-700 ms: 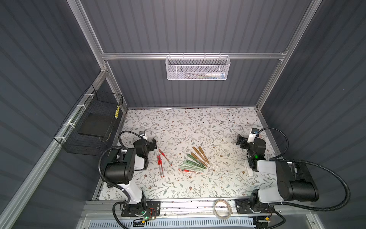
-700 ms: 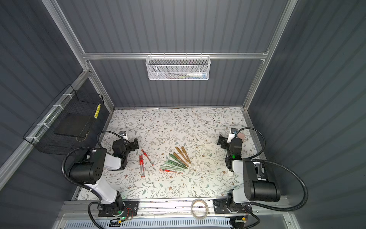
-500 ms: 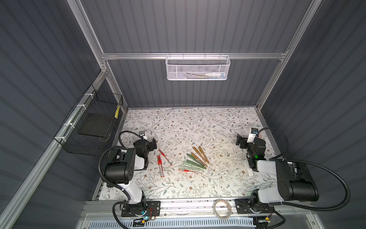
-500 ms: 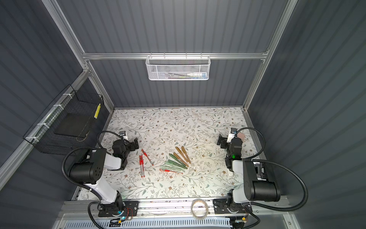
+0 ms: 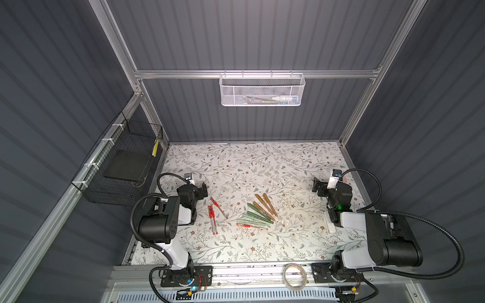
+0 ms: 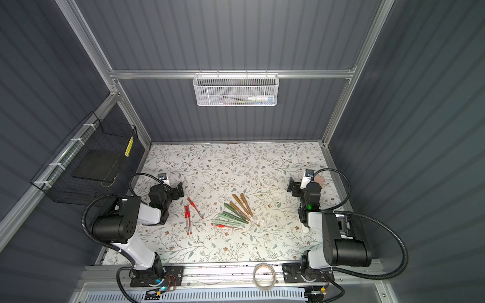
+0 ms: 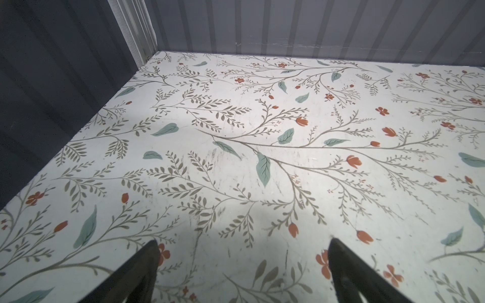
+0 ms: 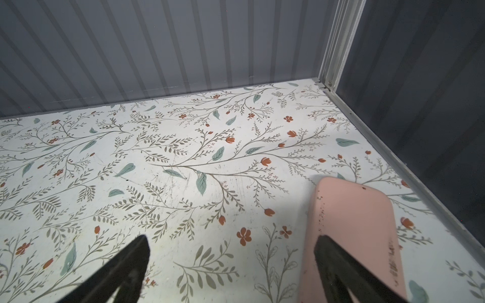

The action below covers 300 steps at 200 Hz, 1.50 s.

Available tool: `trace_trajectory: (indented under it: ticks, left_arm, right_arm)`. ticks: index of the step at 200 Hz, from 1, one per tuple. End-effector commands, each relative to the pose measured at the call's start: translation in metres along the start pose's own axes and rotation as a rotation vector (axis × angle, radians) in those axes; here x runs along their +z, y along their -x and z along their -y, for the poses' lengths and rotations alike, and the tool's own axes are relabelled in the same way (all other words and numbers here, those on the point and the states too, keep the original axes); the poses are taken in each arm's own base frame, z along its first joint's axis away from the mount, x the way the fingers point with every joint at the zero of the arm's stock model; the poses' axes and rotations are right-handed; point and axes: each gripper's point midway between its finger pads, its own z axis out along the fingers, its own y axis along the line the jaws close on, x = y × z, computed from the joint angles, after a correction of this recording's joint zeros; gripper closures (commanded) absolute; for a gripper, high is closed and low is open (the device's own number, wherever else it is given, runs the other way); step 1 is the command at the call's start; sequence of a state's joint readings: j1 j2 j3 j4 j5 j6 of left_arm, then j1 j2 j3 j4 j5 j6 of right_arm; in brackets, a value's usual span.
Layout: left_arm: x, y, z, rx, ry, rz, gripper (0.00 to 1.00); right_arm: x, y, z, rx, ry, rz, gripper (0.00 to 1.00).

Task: Remove pen caps from pens
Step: Pick up the pen from the center of the table.

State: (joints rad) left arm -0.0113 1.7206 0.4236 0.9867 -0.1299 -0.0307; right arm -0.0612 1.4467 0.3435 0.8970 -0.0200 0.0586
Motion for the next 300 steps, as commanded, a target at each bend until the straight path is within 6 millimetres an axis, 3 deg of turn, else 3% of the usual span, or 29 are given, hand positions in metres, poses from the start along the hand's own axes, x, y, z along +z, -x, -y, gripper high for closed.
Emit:
trace_trajectory:
  ticks: [1,240,270,300]
  left_arm:
    - [0.002,0.008,0.003,0.001,-0.012,0.018,0.00]
    - [0.002,0.008,0.003,0.004,-0.010,0.015,0.00]
    - [0.003,0.008,0.017,0.037,-0.091,0.008,0.00]
    - [0.005,0.006,0.019,0.046,-0.101,-0.011,0.00]
  right_arm:
    - [-0.001,0.004,0.001,-0.011,0.001,0.018,0.01]
    - [-0.001,0.004,0.001,-0.011,0.001,0.017,0.01]
    - [0.000,0.004,0.001,-0.011,0.001,0.016,0.01]
    - [-0.003,0.012,0.005,-0.007,-0.037,0.029,0.01]
